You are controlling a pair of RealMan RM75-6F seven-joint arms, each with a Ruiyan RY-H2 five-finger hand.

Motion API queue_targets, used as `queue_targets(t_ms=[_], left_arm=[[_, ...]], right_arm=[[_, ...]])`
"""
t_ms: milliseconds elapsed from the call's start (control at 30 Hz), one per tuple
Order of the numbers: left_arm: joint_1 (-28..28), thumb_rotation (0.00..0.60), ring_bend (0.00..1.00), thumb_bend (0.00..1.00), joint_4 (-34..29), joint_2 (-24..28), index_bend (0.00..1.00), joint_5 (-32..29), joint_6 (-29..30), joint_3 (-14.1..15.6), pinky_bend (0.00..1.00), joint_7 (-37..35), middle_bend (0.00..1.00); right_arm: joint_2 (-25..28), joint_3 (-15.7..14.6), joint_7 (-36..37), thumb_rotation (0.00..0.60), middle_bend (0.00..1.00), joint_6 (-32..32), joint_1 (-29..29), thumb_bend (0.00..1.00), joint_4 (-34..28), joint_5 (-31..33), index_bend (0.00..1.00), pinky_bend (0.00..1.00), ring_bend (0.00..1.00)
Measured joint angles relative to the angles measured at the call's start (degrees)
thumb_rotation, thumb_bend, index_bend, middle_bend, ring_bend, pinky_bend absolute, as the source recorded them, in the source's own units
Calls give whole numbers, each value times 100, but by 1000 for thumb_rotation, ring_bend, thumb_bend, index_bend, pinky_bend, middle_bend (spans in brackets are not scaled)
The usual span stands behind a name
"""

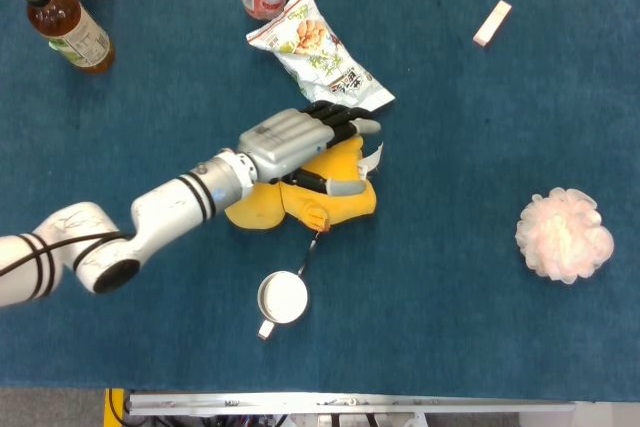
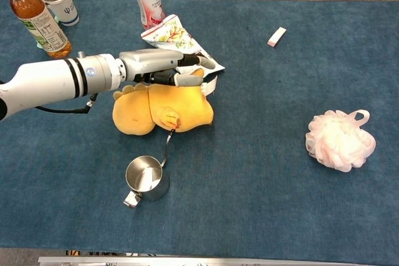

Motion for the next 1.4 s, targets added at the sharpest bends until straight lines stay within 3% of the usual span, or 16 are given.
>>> queue_targets(t_ms=[367,800,1067,1400], left_arm=[[-210,7,0,0,3,-101,20,-327,-311,29,0,473,38],[52,6,0,0,-606,575,20,-411,-116,407,0,1012,38],[122,5,0,0,-825,645,20,-436,149,162,0,698,38],[-67,4,0,0,-551,220,20,-675,62,-77,0,628,38]], right_arm=[[1,6,-7,600,330,17,-31,0,11,32,252,148,121],[-53,8,-4,600,330,-46,17,0,6,-15,252,149,120],[-69,5,62,600,330,-47,10,0,65,-12,252,148,120],[-24,-18,141,600,330,62,-86,0,97,-11,252,148,120]])
